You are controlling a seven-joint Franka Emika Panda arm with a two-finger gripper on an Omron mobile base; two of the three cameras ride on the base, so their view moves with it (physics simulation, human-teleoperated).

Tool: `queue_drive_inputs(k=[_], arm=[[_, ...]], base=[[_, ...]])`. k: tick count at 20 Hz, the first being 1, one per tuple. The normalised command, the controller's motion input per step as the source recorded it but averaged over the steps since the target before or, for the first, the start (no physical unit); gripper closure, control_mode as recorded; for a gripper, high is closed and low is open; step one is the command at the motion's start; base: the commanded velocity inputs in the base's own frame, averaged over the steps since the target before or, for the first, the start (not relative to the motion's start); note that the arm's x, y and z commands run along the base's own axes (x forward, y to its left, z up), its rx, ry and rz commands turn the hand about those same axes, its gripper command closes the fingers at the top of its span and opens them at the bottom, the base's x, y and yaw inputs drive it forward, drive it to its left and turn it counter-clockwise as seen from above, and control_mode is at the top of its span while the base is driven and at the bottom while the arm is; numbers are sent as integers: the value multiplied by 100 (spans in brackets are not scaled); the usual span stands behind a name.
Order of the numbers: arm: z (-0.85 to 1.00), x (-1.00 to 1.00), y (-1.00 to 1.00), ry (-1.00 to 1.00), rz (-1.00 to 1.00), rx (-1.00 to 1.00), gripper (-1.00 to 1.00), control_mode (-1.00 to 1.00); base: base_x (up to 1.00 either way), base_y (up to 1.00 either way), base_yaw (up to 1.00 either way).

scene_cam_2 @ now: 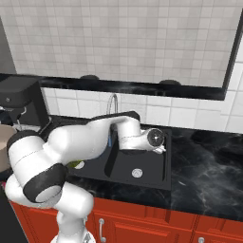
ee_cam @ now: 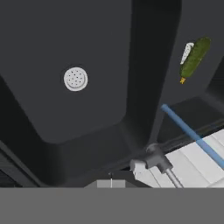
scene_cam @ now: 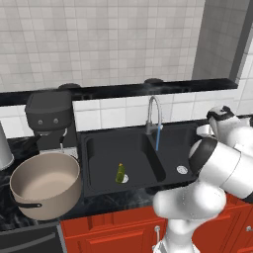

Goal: Dump the cucumber from the pot into the sink. Then turn on the water and wash the cucumber. Then turn off the water and put the cucumber back in the pot.

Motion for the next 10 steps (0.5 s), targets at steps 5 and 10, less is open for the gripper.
queue_drive_inputs(k=[5,10], arm=[[100,-40,0,3,0,0,100,-100],[100,-11,0,11,1,-4,100,-100]], base=[[0,0,0],[0,0,0]])
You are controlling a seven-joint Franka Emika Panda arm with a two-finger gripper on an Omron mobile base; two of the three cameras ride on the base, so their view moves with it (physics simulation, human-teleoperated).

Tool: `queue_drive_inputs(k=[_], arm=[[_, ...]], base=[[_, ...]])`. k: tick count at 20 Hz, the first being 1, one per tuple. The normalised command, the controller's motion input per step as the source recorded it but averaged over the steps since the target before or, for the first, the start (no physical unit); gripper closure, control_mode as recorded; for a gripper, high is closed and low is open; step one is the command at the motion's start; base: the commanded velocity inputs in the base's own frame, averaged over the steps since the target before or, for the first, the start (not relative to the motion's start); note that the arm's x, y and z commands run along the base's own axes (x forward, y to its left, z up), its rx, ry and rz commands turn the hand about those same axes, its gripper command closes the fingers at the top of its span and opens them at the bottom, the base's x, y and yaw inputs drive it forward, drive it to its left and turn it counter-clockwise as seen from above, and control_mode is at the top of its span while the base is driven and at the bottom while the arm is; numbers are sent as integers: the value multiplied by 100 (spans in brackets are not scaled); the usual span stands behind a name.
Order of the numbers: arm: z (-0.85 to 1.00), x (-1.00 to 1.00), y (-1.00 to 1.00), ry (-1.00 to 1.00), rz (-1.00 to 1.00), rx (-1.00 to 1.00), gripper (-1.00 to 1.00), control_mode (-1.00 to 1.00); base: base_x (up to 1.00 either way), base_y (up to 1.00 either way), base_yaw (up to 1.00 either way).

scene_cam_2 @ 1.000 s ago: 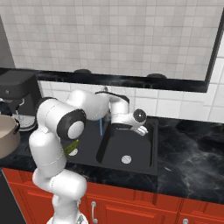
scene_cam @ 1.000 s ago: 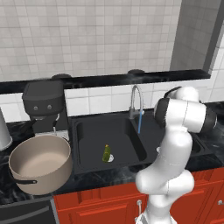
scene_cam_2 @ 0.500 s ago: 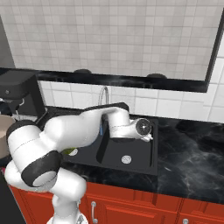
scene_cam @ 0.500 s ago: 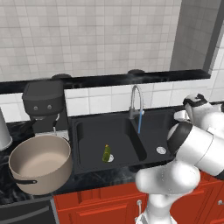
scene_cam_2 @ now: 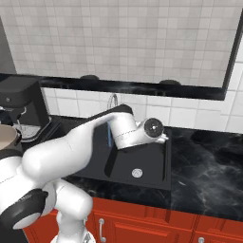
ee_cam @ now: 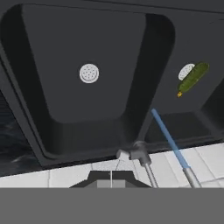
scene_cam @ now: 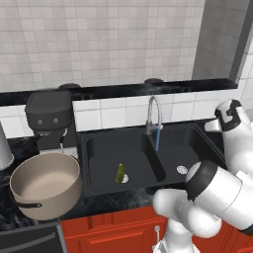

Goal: Dump the cucumber from the pot into the sink. Then turn on the water and wash the cucumber. Then turn off the water and put the cucumber back in the pot.

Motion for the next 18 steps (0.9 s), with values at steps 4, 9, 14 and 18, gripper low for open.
queue_drive_inputs(k=[4,9,14,18], arm=[[84,-1,-1,1,8,-10,100,-100],[50,-6,-13,0,17,-19,100,-100],[6,-18,-1,-11,21,-34,100,-100],[0,-35,0,-38,25,-43,100,-100]], base=[[0,0,0],[0,0,0],[0,0,0],[0,0,0]])
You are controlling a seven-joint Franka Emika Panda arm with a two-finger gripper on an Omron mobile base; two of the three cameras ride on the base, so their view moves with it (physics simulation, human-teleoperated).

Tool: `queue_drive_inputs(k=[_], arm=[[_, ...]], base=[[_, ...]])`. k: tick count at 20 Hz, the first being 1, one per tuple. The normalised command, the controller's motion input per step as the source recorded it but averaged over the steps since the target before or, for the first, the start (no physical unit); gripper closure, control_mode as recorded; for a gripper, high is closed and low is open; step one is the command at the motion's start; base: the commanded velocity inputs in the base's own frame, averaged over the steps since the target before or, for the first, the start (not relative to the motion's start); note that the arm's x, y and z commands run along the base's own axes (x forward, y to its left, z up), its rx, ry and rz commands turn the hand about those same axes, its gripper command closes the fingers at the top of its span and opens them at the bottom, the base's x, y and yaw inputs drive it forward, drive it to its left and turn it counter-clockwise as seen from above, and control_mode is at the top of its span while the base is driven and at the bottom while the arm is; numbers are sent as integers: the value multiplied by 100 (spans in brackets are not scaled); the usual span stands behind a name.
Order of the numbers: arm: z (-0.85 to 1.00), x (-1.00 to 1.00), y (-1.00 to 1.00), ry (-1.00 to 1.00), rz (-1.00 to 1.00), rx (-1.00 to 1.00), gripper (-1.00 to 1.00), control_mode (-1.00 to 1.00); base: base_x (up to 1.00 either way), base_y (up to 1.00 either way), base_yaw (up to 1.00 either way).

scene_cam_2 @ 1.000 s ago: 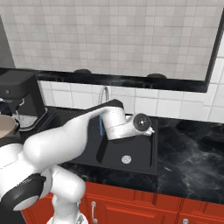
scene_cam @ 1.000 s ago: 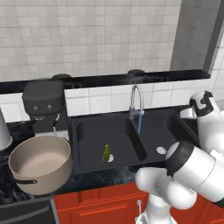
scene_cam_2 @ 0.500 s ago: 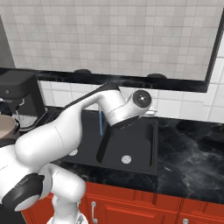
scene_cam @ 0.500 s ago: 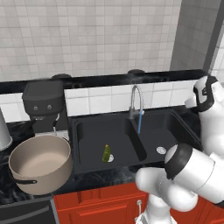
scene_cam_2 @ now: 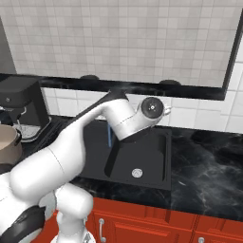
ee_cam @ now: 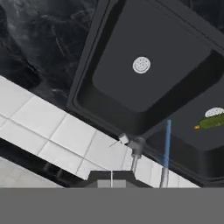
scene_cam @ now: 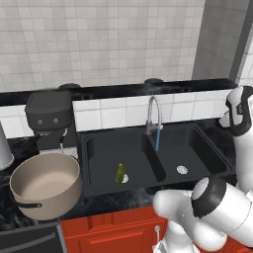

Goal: Dump the cucumber from the pot into the sink. Then turn on the water and wash the cucumber. Then turn off the water and put the cucumber back in the pot.

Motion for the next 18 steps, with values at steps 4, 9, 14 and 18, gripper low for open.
queue_drive_inputs(k=[4,9,14,18], arm=[[0,-27,6,-51,26,-36,100,-100],[0,-4,17,-34,21,-34,100,-100],[1,6,22,-5,14,-31,-100,-100],[1,0,0,0,19,-20,-100,-100]], base=[[0,0,0],[0,0,0],[0,0,0],[0,0,0]])
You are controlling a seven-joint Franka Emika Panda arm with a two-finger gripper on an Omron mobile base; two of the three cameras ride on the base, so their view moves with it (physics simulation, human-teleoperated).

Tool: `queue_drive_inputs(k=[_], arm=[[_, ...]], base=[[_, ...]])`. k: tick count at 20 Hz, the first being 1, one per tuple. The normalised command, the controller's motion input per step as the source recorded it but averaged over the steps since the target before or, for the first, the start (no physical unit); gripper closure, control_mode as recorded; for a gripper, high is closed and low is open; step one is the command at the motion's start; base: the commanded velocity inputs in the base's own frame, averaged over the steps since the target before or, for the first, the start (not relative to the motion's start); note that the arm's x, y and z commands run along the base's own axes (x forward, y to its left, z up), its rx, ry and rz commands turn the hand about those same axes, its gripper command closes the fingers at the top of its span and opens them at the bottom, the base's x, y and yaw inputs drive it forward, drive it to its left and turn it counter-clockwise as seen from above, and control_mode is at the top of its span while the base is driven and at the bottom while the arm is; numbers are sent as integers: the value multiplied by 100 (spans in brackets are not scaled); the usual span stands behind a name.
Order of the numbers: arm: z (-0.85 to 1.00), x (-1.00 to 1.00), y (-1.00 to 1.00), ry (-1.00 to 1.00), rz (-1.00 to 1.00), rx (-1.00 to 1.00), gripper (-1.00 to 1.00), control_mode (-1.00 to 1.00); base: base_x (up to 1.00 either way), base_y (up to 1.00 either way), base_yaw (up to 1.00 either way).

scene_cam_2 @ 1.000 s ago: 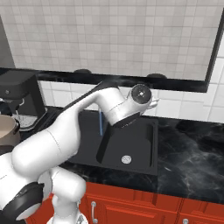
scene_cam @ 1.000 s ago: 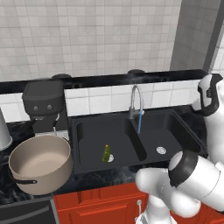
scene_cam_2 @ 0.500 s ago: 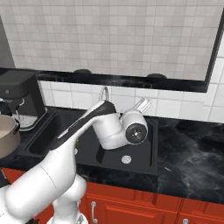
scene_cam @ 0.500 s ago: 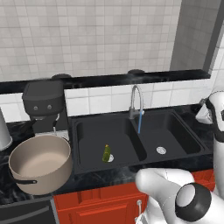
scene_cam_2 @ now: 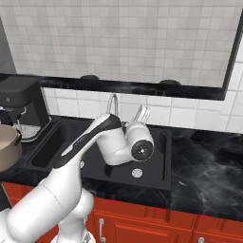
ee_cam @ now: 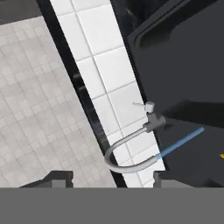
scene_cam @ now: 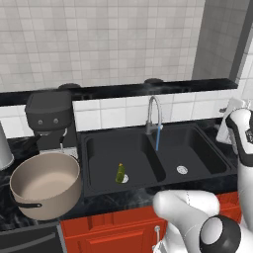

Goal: Dump the cucumber from the pot into the sink. Then turn on the water and wash the cucumber. Then turn off the water and put the cucumber back in the pot.

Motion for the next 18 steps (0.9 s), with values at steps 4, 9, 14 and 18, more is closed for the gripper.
queue_drive_inputs(k=[4,9,14,18], arm=[[0,0,0,0,24,-12,-100,-100],[-10,0,0,0,17,-6,-100,-100],[-27,11,0,0,12,0,-100,-100],[-31,37,0,5,4,0,-100,-100]], base=[[0,0,0],[0,0,0],[0,0,0],[0,0,0]])
